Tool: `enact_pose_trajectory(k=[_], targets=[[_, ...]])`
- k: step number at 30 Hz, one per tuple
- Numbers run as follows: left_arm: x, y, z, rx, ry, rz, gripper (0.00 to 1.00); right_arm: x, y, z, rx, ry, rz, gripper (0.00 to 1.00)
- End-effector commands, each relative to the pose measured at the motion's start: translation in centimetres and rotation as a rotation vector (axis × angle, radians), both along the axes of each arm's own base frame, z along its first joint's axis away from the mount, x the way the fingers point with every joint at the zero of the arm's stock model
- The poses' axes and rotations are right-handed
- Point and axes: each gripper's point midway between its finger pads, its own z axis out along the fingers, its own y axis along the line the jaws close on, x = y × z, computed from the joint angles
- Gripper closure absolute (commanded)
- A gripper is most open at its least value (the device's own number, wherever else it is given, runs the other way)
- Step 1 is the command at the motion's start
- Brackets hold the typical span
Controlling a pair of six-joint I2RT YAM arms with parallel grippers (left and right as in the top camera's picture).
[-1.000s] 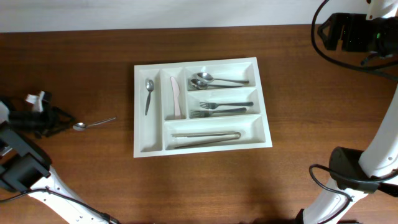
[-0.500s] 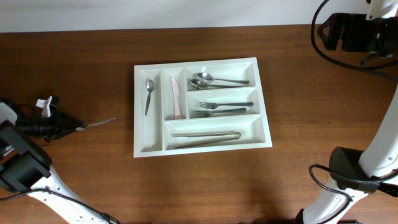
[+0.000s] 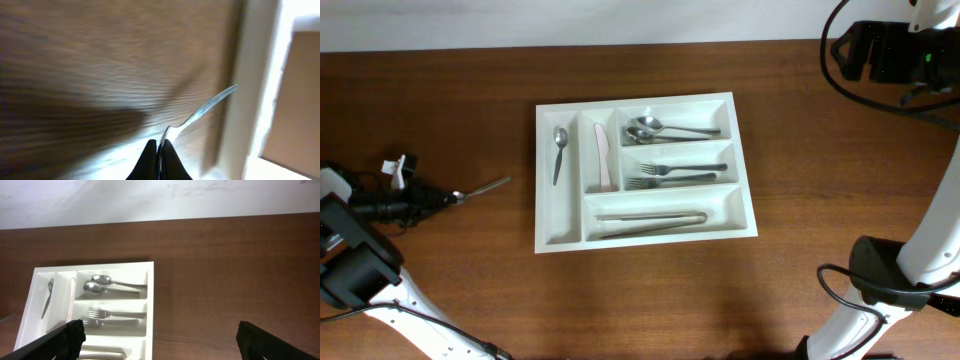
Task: Pack container
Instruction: 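Return the left gripper and grasp the last spoon on the table, then place the last spoon in the left narrow compartment with the left gripper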
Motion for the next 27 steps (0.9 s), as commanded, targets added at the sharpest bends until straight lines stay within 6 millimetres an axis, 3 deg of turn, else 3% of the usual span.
enact_pose_trajectory(k=[1, 6, 8, 11, 15, 18, 22, 27], targets=[[3.3, -0.3, 8.1, -0.105, -0.305, 0.047, 0.98, 0.1, -0.2, 0.2, -0.005, -0.010, -0.003, 0.01], [4.5, -1.0, 15.9, 0.000, -0.505, -0.024, 0.98, 0.1, -0.2, 0.2, -0.005, -0.010, -0.003, 0.01], [4.6, -2.7, 18.4, 0.105, -0.600, -0.125, 0.98, 0.1, -0.2, 0.2, -0.005, -0.010, -0.003, 0.01], [4.4, -6.5, 20.1, 0.314, -0.674, -0.351, 0.98, 0.1, -0.2, 0.2, -0.005, -0.010, -0.003, 0.01], [4.1, -11.9, 19.6, 0.499, -0.718, -0.662, 0.98, 0.1, -0.2, 0.2, -0.005, -0.010, -0.003, 0.01], [4.4, -15.0, 17.1, 0.643, -0.679, -0.894, 0.98, 0.1, -0.2, 0.2, -0.005, -0.010, -0.003, 0.01], [5.3, -16.8, 14.4, 0.798, -0.660, -1.110, 0.98, 0.1, -0.2, 0.2, -0.005, -0.010, -0.003, 0.01], [5.6, -18.8, 13.2, 0.828, -0.767, -1.325, 0.98, 0.1, -0.2, 0.2, -0.005, -0.010, -0.003, 0.01]])
